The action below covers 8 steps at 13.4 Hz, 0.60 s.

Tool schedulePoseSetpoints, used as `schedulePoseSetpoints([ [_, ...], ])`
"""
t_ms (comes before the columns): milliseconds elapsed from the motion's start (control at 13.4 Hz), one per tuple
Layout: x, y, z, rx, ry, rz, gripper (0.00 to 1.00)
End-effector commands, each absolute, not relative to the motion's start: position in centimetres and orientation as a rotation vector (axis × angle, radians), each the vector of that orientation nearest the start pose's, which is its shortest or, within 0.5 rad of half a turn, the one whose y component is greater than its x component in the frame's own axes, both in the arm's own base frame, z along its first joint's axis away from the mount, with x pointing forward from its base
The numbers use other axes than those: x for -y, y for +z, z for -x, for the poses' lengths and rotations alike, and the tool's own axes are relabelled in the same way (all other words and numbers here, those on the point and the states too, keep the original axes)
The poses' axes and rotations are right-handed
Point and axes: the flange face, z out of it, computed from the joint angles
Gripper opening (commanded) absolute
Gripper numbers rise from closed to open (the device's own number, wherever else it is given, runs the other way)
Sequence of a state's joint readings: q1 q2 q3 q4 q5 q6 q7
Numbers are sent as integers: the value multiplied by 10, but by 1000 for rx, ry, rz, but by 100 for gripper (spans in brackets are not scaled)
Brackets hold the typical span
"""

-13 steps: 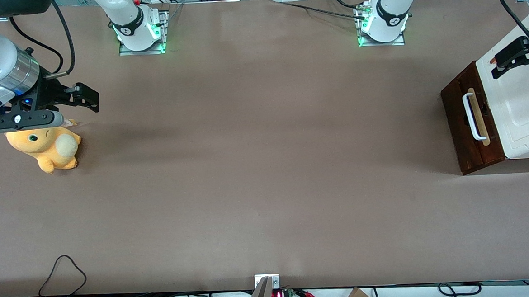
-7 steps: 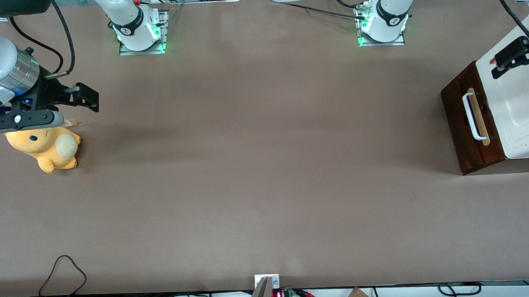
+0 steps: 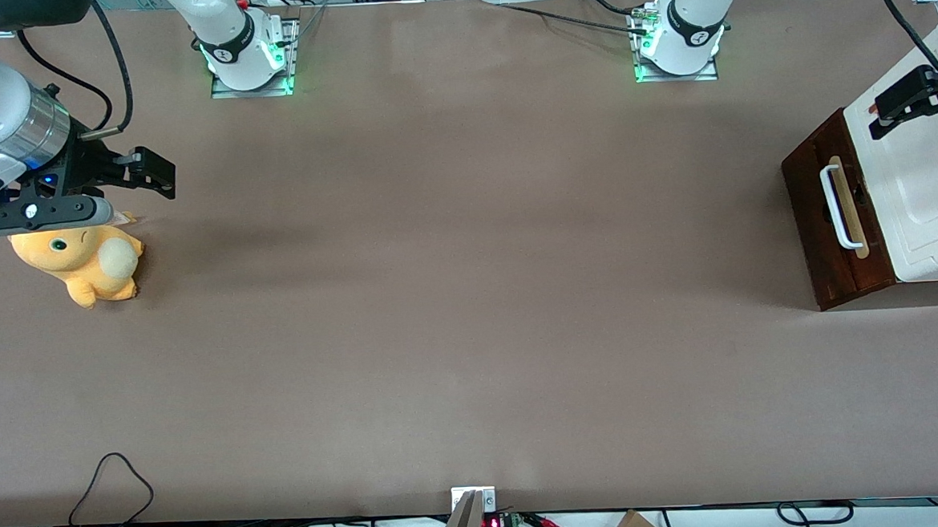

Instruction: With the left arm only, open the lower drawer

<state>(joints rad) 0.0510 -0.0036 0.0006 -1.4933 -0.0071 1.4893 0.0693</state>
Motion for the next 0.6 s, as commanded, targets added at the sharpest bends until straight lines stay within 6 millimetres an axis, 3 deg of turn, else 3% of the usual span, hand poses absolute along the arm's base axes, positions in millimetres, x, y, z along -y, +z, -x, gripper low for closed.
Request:
schedulePoseSetpoints([
  [0, -16, 644, -549, 5, 53, 3081, 100],
  [75, -6, 641, -550, 4, 67, 3053, 100],
  [373, -10, 621, -557, 57, 125, 2981, 100],
  [522, 0, 611, -563, 58, 141, 2927, 100],
])
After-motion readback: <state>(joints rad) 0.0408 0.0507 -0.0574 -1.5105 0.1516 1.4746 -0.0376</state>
